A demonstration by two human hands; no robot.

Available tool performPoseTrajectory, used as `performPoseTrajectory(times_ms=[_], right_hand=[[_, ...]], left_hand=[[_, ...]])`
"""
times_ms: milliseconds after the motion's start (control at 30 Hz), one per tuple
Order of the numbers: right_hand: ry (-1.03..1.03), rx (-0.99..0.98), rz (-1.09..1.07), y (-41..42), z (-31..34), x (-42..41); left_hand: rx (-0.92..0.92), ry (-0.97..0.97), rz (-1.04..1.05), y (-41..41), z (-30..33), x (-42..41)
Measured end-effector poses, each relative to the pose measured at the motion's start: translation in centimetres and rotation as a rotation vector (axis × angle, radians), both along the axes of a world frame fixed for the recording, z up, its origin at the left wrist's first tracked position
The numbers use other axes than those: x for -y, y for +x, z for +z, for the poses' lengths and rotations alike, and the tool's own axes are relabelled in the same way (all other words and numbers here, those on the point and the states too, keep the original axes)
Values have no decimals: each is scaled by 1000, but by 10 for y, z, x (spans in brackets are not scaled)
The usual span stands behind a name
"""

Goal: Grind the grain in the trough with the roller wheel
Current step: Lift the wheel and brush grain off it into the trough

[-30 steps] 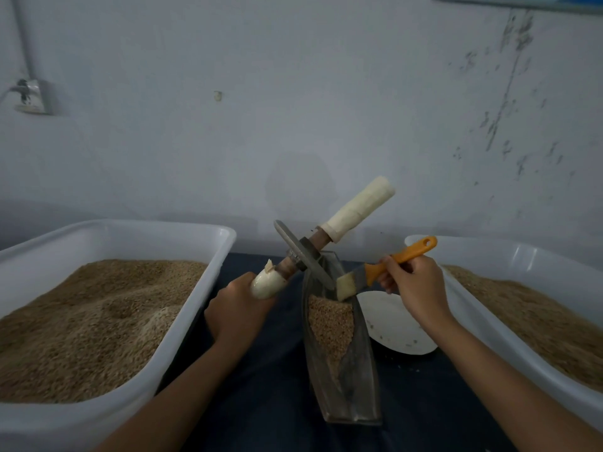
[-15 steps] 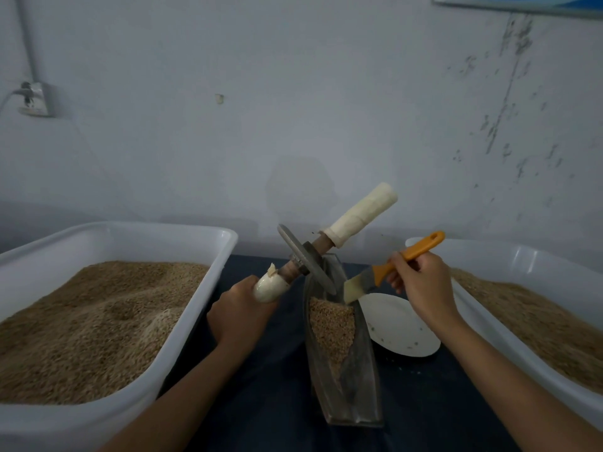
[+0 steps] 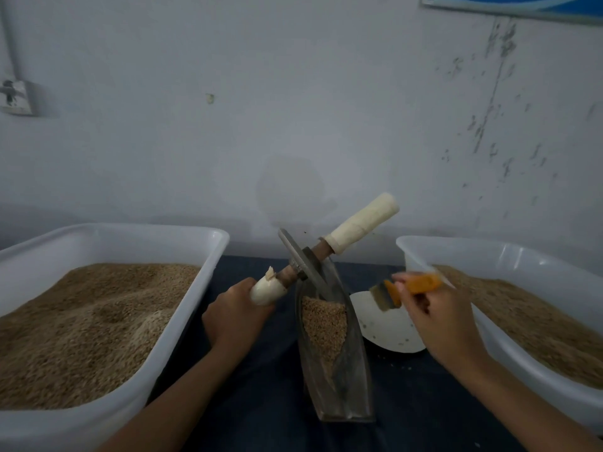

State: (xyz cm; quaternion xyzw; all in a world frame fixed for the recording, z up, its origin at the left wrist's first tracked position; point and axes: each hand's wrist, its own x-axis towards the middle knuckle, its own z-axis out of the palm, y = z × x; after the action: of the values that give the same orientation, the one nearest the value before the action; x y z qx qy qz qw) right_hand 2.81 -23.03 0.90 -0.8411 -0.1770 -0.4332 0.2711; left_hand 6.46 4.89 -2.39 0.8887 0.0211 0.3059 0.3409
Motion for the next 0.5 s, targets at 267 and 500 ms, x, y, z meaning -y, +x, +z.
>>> performPoseTrajectory(times_ms=[267,500], right_hand=[[-791,-48,-80,-18,-25,32],[-1005,-73,-104,-18,-37,40]], left_hand=[[8,-31,-31,-2,2,2],[13,3,1,-2,-1,2]])
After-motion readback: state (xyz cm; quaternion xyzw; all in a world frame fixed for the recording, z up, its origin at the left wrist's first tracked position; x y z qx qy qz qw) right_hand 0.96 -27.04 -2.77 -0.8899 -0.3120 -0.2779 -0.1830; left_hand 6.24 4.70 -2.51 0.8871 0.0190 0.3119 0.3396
